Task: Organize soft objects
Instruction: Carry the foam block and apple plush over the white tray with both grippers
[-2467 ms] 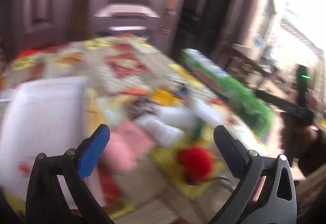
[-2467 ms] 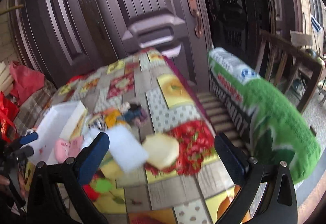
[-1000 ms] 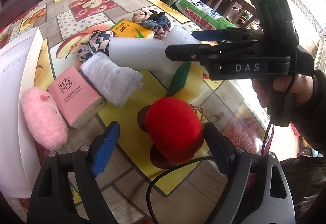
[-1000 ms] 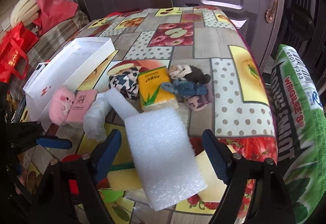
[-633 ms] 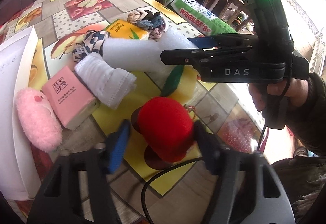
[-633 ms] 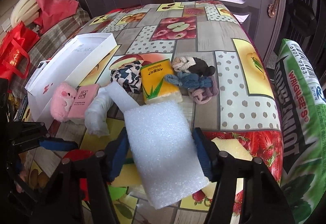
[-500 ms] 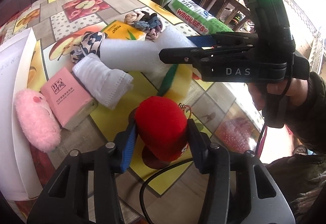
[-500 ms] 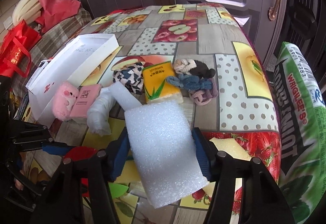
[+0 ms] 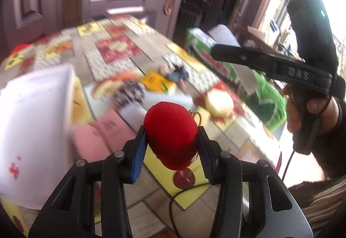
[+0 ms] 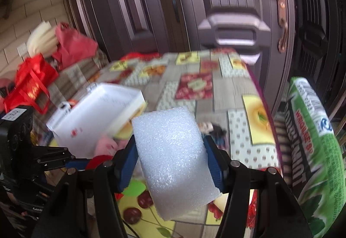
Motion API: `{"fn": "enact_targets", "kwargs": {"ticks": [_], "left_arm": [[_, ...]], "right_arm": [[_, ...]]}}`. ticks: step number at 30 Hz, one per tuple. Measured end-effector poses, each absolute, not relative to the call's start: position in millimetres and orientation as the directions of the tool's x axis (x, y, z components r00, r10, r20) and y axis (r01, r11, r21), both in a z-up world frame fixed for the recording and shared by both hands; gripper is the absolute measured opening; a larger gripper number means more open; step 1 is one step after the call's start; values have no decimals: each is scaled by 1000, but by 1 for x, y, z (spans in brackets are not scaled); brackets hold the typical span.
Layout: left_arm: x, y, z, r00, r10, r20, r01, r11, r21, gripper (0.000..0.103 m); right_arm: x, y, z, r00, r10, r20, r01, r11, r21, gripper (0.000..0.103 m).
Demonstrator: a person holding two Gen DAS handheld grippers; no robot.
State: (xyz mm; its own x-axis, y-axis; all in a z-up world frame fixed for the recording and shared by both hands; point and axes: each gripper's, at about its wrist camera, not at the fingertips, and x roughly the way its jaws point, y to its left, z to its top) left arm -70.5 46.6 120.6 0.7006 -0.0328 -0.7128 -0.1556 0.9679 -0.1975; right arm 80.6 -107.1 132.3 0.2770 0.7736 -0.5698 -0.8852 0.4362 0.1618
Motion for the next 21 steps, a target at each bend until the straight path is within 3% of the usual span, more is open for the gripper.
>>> {"fn": "enact_targets", "kwargs": {"ticks": [13, 21], "left_arm": [[-112, 97, 237, 808, 318, -495, -404, 912, -73, 44], [-153, 121, 242, 789, 380, -483, -471, 879, -78, 44]], "right_arm": [[38, -101, 240, 360, 891, -277, -889, 418, 189, 60], [14, -88, 250, 348, 908, -232, -892, 397, 214, 60]]}}
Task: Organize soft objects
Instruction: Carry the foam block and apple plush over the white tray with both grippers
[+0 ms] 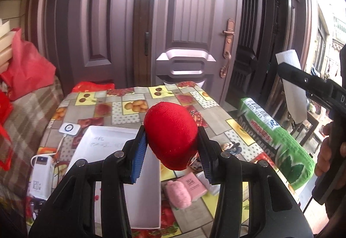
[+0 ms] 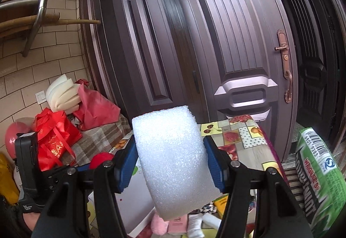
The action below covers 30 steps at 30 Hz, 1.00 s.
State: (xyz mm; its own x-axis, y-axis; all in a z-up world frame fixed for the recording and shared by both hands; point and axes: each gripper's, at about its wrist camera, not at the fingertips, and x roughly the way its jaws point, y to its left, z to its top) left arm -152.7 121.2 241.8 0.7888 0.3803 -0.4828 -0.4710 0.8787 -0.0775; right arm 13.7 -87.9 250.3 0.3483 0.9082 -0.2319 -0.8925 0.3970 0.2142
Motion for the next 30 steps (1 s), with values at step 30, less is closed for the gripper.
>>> {"fn": "enact_targets", "kwargs": {"ticks": [30], "left_arm": [[-183, 247, 196, 643, 497, -583, -655, 751, -83, 44]], "right_arm": [[-17, 37, 211, 185, 881, -434, -916, 315, 248, 61]]}}
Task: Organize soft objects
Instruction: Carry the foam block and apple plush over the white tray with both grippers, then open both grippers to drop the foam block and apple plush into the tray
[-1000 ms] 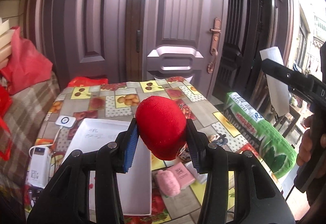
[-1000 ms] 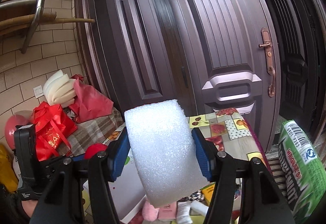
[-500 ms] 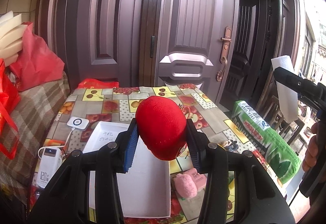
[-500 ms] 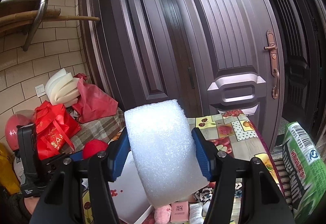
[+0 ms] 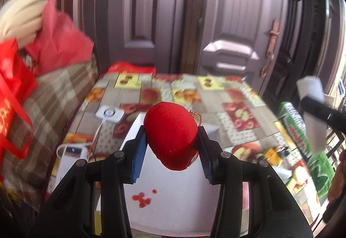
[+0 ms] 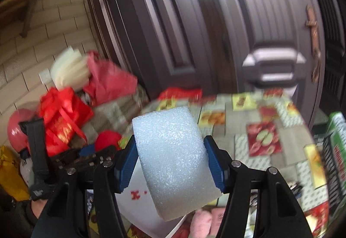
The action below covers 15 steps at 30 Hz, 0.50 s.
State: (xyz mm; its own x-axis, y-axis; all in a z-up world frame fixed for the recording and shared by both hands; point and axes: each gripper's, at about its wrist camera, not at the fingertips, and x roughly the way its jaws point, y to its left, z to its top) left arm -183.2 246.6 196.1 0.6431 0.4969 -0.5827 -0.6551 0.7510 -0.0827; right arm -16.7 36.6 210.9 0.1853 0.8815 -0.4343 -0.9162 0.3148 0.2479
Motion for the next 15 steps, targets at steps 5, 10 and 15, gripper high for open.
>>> {"fn": "enact_targets", "kwargs": {"ticks": [5, 10, 15], "left_arm": [[-173, 268, 147, 582, 449, -678, -673, 734, -91, 45], [-166, 284, 103, 526, 392, -755, -696, 708, -117, 45], [-162, 294, 88, 501, 389, -773, -711, 694, -112, 54]], "right_arm": [[-15, 83, 150, 100, 805, -584, -907, 315, 280, 61], [-16, 108, 108, 37, 736, -676, -898, 320, 300, 61], [-30, 127, 97, 19, 714, -700, -929, 271, 251, 65]]}}
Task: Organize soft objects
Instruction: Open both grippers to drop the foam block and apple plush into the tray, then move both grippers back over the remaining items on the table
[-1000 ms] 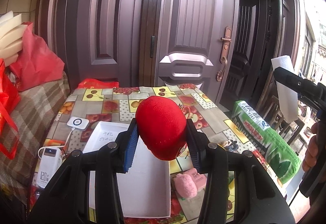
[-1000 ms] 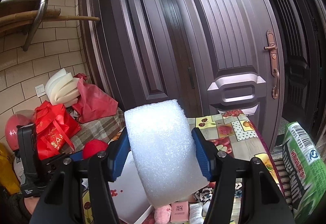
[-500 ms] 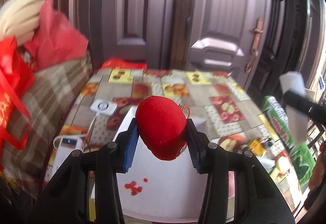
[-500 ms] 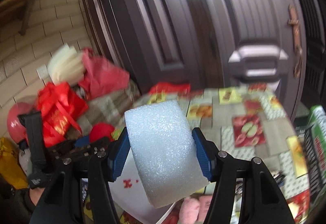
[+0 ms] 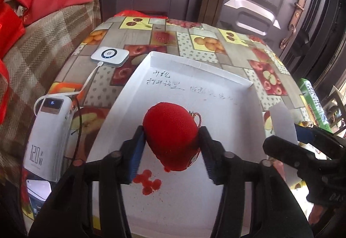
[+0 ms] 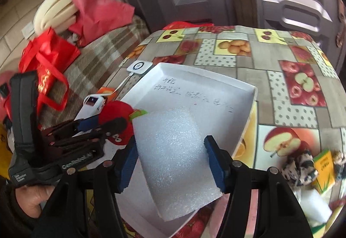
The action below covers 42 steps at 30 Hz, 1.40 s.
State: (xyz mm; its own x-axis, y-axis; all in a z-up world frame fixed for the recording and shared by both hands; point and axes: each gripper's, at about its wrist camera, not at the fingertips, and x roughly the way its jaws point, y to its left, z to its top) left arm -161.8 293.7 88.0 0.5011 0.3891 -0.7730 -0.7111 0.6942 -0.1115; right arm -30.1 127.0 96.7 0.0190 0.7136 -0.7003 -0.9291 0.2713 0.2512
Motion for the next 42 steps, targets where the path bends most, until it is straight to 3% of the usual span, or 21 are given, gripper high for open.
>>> {"fn": "enact_targets", "kwargs": {"ticks": [1, 2, 3, 4, 5, 20, 26, 33, 40, 42], "left_arm": [[-162, 296, 88, 495, 402, -770, -719, 688, -102, 65], [-163, 296, 89, 490, 428, -759, -729, 678, -88, 76], [-165, 297, 91, 485, 457, -746, -742, 666, -73, 93], [-168, 297, 92, 470, 496, -731, -761, 647, -51, 100], [-170, 298, 93, 475, 501, -723, -764, 643, -56, 101], [-167, 259, 117, 537, 481, -694, -714, 697, -70, 101], [-135, 186, 105, 655, 290, -698, -479, 874, -86, 101], [-91, 79, 70, 664, -138, -735, -5, 982, -189, 101], [-51, 22, 20, 547, -172, -819, 105, 985, -136, 101], [-51, 13, 6, 564, -114, -818, 112, 992, -60, 101]], "right_arm": [[-31, 130, 96, 22, 711, -703, -933, 268, 242, 68], [-34, 132, 95, 31, 709, -705, -939, 263, 223, 81], [-35, 132, 94, 38, 711, -702, -942, 260, 213, 88], [-37, 132, 95, 52, 717, -695, -945, 260, 198, 91], [-39, 131, 94, 78, 721, -688, -949, 265, 171, 103], [-20, 84, 117, 224, 761, -609, -905, 395, 160, 103], [19, 14, 112, 374, 712, -594, -800, 572, 182, 103], [64, -72, 86, 488, 587, -646, -615, 756, 223, 103], [80, -126, 69, 519, 508, -687, -516, 827, 223, 103], [80, -132, 71, 525, 499, -689, -516, 831, 209, 103]]}}
